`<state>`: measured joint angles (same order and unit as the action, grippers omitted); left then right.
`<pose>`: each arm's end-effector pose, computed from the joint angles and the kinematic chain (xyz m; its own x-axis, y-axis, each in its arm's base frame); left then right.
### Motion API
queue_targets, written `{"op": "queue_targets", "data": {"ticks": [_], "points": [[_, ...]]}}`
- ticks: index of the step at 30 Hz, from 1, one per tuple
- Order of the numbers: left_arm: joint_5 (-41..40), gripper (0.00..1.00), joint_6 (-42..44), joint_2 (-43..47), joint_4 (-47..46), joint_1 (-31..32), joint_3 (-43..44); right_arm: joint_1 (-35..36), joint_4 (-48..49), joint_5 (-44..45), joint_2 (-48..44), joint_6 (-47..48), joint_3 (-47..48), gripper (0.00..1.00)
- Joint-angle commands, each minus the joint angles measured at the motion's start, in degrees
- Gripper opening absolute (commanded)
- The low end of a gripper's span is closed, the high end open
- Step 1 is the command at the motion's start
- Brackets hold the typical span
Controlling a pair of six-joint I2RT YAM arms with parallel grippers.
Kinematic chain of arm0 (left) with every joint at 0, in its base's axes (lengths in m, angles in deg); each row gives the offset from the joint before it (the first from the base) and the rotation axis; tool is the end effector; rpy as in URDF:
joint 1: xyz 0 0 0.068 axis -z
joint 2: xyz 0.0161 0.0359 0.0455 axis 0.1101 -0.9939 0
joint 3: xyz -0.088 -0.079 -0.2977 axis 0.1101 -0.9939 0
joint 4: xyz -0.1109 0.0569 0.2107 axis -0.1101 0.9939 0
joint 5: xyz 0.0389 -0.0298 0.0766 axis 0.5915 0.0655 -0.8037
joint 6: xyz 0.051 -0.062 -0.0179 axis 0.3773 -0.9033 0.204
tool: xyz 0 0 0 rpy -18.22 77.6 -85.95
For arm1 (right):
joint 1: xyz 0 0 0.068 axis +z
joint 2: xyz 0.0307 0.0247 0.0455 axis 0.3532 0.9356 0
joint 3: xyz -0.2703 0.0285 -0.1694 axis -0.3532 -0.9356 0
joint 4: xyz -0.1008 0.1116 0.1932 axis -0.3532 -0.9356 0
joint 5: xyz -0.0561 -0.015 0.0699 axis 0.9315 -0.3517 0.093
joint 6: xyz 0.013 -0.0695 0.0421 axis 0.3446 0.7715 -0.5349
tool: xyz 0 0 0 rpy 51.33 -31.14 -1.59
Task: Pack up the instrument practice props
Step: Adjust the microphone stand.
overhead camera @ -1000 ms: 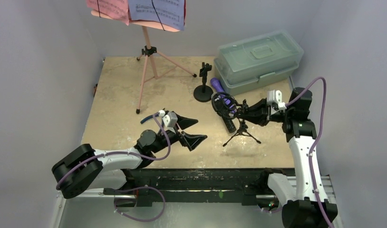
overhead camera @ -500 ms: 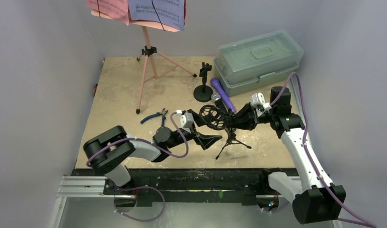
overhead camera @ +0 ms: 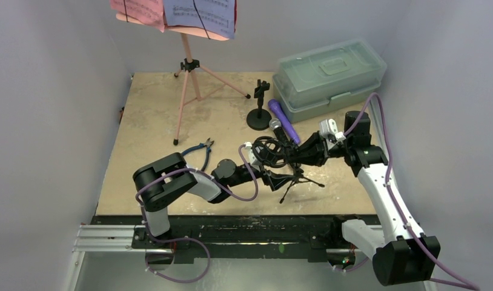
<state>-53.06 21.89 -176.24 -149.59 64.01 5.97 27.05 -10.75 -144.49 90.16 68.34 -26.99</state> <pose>0.1810 -0.3252 0.2657 -0.1384 -0.3005 -0.9437 0.9592 0.1966 -0.2032 0.1409 0.0878 0.3659 0.0784 -0.0231 -0.9967 -0.9947 -0.0687 -0.0766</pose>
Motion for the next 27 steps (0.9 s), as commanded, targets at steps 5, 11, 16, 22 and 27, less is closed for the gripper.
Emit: {"op": "queue_targets", "data": {"ticks": [5,11,16,22,27], "points": [[0.76,0.78,0.21,1.57,-17.28,0.58,2.77,0.25,3.03,-6.62,-0.94,-0.83,-0.16,0.00],[0.57,0.76,0.06,3.76,-17.24,0.58,2.92,0.30,3.62,-6.60,-0.86,-1.32,-0.36,0.00],[0.11,0.68,-0.26,3.31,-17.27,0.58,5.25,0.27,4.10,-6.37,-0.85,-1.66,-0.56,0.00],[-0.10,0.61,-0.99,2.05,-17.31,0.58,7.12,0.25,4.75,-6.27,-0.92,-2.29,-0.71,0.00],[0.42,0.51,-2.24,1.19,-17.23,0.58,7.84,0.24,5.21,-6.15,-0.94,-2.69,-0.80,0.00]]}}
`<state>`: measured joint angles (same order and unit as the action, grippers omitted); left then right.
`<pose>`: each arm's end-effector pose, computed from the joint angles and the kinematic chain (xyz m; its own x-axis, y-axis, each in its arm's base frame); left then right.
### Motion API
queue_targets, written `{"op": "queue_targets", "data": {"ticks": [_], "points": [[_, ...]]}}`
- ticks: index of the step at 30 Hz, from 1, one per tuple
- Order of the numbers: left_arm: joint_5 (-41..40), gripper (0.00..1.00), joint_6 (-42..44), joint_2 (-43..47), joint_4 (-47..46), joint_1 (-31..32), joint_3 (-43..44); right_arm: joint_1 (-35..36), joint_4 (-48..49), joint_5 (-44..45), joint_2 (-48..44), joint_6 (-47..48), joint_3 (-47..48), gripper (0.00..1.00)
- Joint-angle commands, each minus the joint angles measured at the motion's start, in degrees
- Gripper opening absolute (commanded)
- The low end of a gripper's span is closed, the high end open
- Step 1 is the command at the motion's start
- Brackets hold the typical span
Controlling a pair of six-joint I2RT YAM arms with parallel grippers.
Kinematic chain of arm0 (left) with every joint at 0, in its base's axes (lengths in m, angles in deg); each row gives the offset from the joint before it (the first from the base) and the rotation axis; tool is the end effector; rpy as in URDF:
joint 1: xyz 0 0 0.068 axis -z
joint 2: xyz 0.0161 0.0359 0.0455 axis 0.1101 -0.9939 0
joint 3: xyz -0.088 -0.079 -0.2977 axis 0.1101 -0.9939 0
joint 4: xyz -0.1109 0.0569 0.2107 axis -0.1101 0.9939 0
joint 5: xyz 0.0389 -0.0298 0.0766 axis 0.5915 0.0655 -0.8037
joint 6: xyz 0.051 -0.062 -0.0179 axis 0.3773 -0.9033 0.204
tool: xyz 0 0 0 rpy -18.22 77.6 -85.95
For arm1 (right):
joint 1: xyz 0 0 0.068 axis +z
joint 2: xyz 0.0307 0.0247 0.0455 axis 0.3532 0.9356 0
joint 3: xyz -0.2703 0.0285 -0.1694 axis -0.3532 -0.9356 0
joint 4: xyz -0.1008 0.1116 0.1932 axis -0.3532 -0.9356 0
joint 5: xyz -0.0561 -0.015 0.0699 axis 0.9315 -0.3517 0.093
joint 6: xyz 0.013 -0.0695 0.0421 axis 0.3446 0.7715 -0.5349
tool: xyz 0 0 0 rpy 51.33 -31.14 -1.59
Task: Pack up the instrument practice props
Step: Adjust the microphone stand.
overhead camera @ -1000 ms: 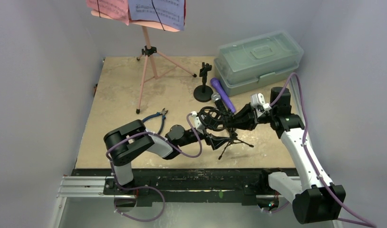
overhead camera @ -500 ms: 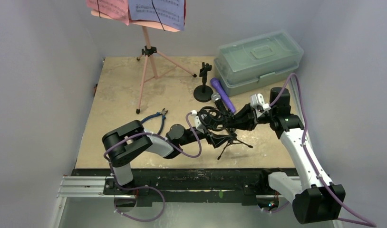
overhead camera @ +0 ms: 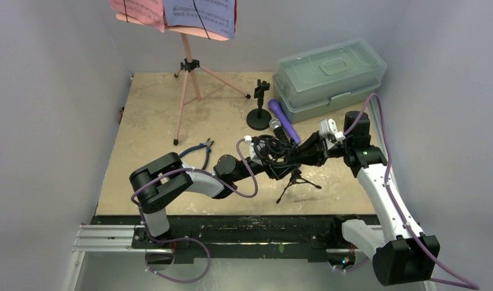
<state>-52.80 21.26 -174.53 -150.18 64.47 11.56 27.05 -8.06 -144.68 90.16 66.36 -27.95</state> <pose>0.1820 -0.3329 0.3053 -0.0843 -0.4086 -0.9088 0.9738 0.1596 -0.1621 0.1424 0.0880 0.3641 0.0738 -0.0202 -0.9971 -0.9949 -0.0704 -0.0722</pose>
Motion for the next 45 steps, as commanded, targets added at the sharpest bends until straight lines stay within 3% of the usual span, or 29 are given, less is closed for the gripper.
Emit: {"op": "queue_targets", "data": {"ticks": [1,4,7,8,10,13,16,22,27,33,40,45], "points": [[0.28,0.46,-1.78,-0.61,-16.66,0.12,2.28,0.26,2.50,-5.84,-0.93,-0.78,0.16,0.00],[0.67,0.30,-2.06,-0.58,-16.68,0.12,2.08,0.27,2.80,-5.65,-1.00,-0.97,0.17,0.00],[0.58,0.01,-2.28,-0.12,-16.63,0.12,1.56,0.30,2.96,-5.26,-1.02,-1.10,0.16,0.00],[0.20,0.00,-2.36,0.20,-16.66,0.14,1.13,0.20,3.00,-4.97,-1.06,-1.17,0.16,0.00],[-0.95,0.00,-2.32,1.18,-16.44,0.12,-0.17,0.11,3.14,-4.19,-1.24,-1.29,0.16,0.11],[-3.15,0.00,-1.46,4.47,-14.30,0.12,-2.56,-0.30,3.48,-2.87,-1.59,-1.72,0.16,0.41],[-5.42,0.00,0.01,9.20,-8.90,0.12,-4.51,-1.01,4.30,-1.22,-2.02,-2.86,0.16,0.62],[-15.05,0.00,3.78,20.05,3.24,0.12,-8.62,-3.97,5.85,1.28,-3.25,-5.45,0.03,0.85],[-25.76,0.00,4.73,28.25,17.09,0.29,-8.86,-5.62,13.91,3.62,-3.52,-14.65,-1.51,0.87],[-42.46,0.00,1.75,32.94,37.68,2.41,-3.46,-5.58,38.76,11.28,-3.59,-42.08,-7.74,0.85],[-61.01,0.00,-2.95,30.13,51.35,7.53,5.79,-4.94,37.27,16.86,-0.92,-48.78,-7.32,0.80],[-65.47,0.00,-1.67,27.15,47.90,10.21,7.47,-1.72,40.63,19.58,2.18,-55.01,-8.76,0.76]]}}
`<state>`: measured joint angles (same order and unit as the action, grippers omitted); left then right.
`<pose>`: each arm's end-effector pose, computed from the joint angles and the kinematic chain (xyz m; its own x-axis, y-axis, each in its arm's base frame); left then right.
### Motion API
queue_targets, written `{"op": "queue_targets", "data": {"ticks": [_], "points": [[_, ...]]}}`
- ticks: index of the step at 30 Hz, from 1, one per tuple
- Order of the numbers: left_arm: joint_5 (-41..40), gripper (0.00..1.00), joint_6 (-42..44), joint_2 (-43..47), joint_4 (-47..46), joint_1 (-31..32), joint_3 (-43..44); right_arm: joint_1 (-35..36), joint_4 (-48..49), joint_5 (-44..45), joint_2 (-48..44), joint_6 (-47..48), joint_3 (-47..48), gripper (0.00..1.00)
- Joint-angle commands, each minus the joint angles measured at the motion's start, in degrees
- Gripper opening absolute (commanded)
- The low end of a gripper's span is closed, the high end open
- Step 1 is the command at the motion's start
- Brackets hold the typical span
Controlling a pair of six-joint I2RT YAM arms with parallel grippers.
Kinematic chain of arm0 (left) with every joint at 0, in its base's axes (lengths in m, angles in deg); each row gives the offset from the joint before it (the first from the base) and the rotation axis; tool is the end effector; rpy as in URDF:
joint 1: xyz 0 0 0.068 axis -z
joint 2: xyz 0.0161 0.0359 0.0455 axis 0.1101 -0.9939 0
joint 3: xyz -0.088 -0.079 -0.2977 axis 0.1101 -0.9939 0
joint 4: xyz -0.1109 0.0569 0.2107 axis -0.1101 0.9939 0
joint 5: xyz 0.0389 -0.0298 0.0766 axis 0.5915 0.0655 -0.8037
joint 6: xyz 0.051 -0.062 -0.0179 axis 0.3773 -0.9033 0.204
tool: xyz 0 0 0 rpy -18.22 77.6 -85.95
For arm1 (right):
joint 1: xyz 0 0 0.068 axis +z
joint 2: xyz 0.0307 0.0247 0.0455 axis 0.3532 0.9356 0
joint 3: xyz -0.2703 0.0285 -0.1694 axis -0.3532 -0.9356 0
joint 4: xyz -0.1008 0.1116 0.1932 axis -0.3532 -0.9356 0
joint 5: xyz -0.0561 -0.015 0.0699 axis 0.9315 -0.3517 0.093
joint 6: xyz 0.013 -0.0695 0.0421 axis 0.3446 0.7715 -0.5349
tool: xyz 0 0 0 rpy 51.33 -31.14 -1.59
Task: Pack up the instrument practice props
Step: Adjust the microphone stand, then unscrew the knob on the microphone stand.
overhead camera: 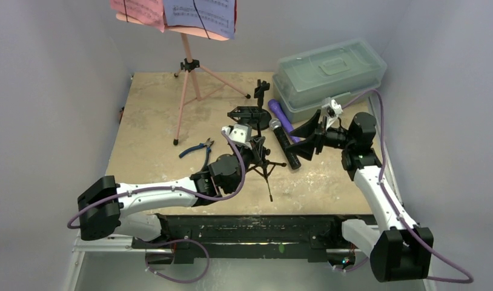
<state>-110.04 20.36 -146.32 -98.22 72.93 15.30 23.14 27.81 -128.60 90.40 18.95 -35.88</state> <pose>0.1577 -0.2484 0.3631 -0.1167 -0.3384 -0.9337 0.4322 0.8292 -0.3545 0.1813 0.0757 0.3658 -0.2601 0.0588 -0.9638 -0.9233 0.2771 0.2660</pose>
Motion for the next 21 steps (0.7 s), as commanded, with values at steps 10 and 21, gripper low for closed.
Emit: {"op": "queue_targets", "data": {"ticks": [10,21], "points": [[-13.31,0.00,4.71,-8.46,-8.56,5.24,10.73,5.80,10.01,5.81,5.78,-13.79,-3.68,0.68],[-15.76,0.00,8.22,-10.05,-10.92,6.94,13.30,6.98,8.01,6.11,7.04,-12.19,-2.86,0.52]]}}
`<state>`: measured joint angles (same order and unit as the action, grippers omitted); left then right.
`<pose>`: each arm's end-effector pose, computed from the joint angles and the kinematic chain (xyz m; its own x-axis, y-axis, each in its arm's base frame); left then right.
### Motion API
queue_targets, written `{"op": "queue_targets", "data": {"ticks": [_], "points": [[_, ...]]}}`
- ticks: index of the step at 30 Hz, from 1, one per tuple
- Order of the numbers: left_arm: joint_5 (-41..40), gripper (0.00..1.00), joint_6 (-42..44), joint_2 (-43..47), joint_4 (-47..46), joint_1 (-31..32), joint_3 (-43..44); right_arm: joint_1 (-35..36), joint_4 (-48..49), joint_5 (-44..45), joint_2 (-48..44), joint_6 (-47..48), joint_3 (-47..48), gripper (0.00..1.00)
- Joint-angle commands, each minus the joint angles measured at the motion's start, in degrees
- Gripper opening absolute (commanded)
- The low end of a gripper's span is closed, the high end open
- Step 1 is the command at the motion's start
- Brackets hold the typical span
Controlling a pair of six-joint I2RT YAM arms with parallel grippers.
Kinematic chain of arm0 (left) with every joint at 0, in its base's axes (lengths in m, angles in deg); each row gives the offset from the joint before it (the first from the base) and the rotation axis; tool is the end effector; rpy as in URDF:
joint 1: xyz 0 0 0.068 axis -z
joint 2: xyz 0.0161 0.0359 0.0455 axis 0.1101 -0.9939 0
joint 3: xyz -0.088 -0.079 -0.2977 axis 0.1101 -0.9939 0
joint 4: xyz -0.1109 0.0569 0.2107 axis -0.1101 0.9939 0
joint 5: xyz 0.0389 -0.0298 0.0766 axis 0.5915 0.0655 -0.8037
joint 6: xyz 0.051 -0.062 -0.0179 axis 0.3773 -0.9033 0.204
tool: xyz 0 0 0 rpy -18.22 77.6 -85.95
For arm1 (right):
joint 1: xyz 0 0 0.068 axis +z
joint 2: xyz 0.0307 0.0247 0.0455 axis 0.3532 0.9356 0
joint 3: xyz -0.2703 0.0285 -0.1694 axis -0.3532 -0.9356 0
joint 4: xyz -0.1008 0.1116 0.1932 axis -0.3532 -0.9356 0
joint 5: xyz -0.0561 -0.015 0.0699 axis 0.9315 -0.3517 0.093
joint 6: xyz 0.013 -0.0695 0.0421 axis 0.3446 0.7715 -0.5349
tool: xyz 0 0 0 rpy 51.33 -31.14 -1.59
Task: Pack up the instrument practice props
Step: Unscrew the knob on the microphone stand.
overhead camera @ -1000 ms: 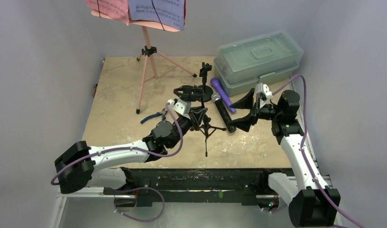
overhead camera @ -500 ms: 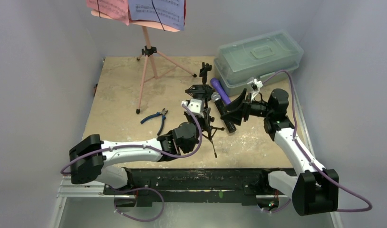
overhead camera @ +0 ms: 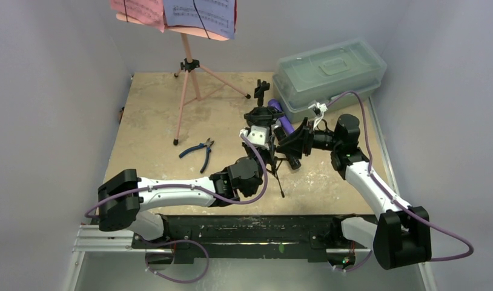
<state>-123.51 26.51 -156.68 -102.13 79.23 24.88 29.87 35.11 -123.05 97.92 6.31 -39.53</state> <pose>0.1527 -0.3008 0.3759 -0.0365 -0.3103 -0.9499 0.3327 0.8926 -0.3043 0.2072 0.0997 0.3328 -0.5155 0.0946 -0.8517 -0.8164 0.2478 0.5216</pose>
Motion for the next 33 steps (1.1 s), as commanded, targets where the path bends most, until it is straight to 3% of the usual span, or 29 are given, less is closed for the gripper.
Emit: {"op": "queue_targets", "data": {"ticks": [1,6,19,22,27,33], "points": [[-2.50,0.00,2.32,0.29,-7.16,0.72,3.72,0.28,0.71,0.44,-0.52,0.53,0.77,0.50],[-2.78,0.00,2.57,-0.04,-7.73,0.84,3.93,0.41,1.11,-0.25,-0.54,0.49,0.81,0.41],[-3.57,0.00,3.34,-1.48,-9.20,1.14,5.09,1.17,-0.88,0.79,-0.17,3.09,1.27,0.39],[-3.57,0.00,3.37,-1.47,-9.23,1.27,5.09,1.25,-1.45,1.10,-0.39,4.16,1.51,0.31],[-3.34,0.00,3.01,-1.02,-8.85,1.45,4.55,1.20,-4.21,1.53,-1.13,9.26,2.60,0.00],[-0.42,0.00,-1.47,2.37,-3.70,1.45,2.60,1.26,-12.30,0.52,-4.42,26.92,3.74,0.00]]}}
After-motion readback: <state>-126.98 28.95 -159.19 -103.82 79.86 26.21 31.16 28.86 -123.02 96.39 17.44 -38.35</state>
